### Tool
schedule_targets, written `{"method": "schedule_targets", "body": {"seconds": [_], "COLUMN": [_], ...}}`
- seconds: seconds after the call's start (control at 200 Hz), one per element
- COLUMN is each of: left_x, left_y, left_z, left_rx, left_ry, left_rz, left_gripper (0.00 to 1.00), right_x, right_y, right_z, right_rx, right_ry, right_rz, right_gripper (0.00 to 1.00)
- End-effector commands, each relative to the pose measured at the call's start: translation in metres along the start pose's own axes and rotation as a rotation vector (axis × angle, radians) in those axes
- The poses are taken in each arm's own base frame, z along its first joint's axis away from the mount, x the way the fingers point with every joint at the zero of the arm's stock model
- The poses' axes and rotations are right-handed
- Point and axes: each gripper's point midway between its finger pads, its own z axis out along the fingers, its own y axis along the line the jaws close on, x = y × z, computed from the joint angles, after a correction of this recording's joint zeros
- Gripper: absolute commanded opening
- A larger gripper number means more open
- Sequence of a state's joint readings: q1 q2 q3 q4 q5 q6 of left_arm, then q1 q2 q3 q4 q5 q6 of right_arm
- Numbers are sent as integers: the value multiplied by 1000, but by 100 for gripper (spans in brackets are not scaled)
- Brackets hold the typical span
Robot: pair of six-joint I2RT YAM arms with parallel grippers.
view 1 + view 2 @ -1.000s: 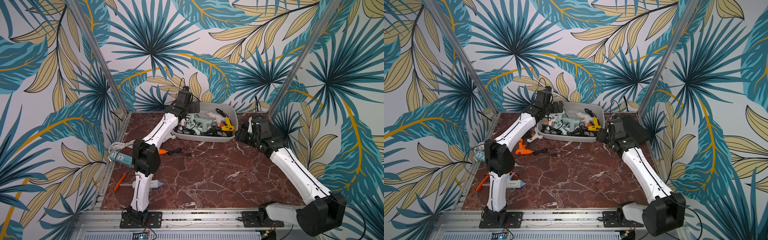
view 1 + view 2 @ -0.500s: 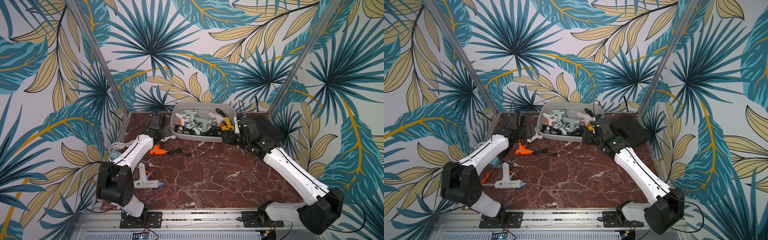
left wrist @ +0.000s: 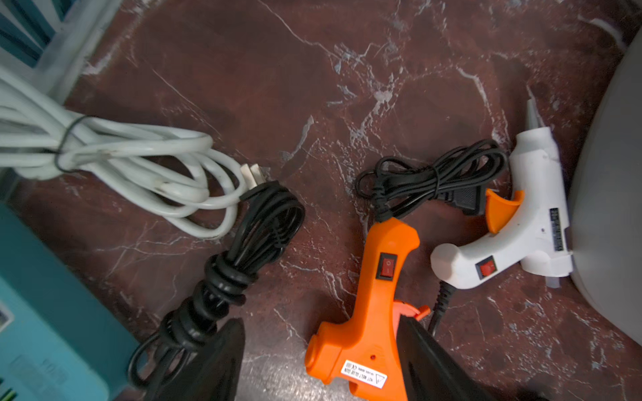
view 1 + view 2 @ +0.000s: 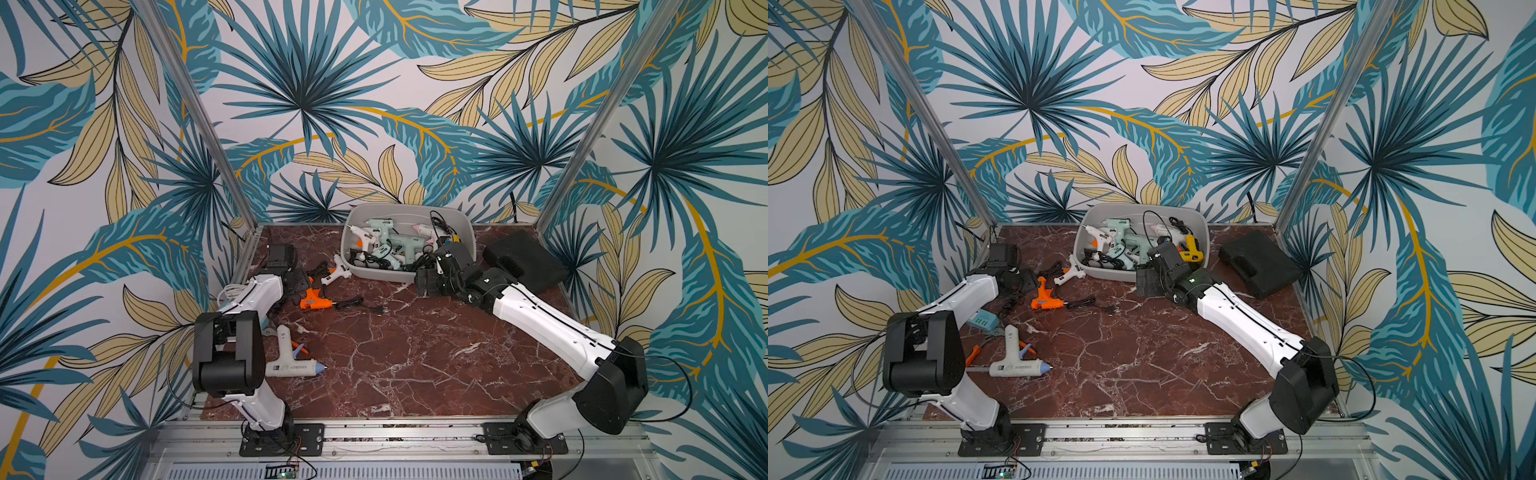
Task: Put the hot melt glue gun into the storage box
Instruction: Pick up the hot melt adhesive gun from the center of the board.
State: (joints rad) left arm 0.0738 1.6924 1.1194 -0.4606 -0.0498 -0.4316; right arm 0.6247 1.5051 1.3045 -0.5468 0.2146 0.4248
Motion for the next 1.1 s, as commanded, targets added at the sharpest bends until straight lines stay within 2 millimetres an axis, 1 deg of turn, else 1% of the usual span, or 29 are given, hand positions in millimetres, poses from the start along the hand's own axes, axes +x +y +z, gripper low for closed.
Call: {"method": "schedule_targets", "body": {"seconds": [0.0, 0.13, 0.155, 0.23, 0.321, 0.426, 0.541, 0.736, 0.786, 0.871, 0.917, 0.987, 1.097], "left_x": [-12, -14, -14, -15, -15, -14, -14, -9, -7, -4, -2, 0, 6], "left_y": [-15, -25, -26, -29, -27, -23, -23, -22, -21, -20, -20, -23, -25], "left_z": [0, 11, 13, 19, 27, 38, 48, 63, 65, 65, 64, 62, 61], "left_rx": [74, 108, 113, 118, 99, 70, 61, 49, 44, 40, 42, 65, 85], "left_ry": [0, 28, 35, 47, 64, 83, 105, 146, 160, 170, 177, 182, 190], "left_rz": [17, 35, 38, 44, 45, 49, 60, 67, 66, 65, 62, 59, 53], "left_gripper": [68, 65, 62, 61, 57, 57, 57, 52, 50, 48, 48, 51, 51], "right_x": [0, 1, 1, 1, 2, 3, 3, 3, 3, 3, 3, 3, 2], "right_y": [1, 6, 7, 9, 9, 9, 8, 8, 8, 7, 7, 6, 7], "right_z": [2, 5, 6, 6, 7, 7, 7, 7, 8, 8, 9, 9, 10], "right_rx": [21, 17, 16, 15, 18, 21, 26, 29, 31, 37, 40, 43, 41], "right_ry": [6, 13, 14, 16, 19, 18, 18, 13, 13, 14, 14, 14, 12], "right_rz": [6, 2, -1, -7, -8, -11, -13, -17, -17, -20, -22, -22, -22], "right_gripper": [100, 100, 99, 99, 100, 100, 99, 100, 99, 99, 99, 100, 100]}}
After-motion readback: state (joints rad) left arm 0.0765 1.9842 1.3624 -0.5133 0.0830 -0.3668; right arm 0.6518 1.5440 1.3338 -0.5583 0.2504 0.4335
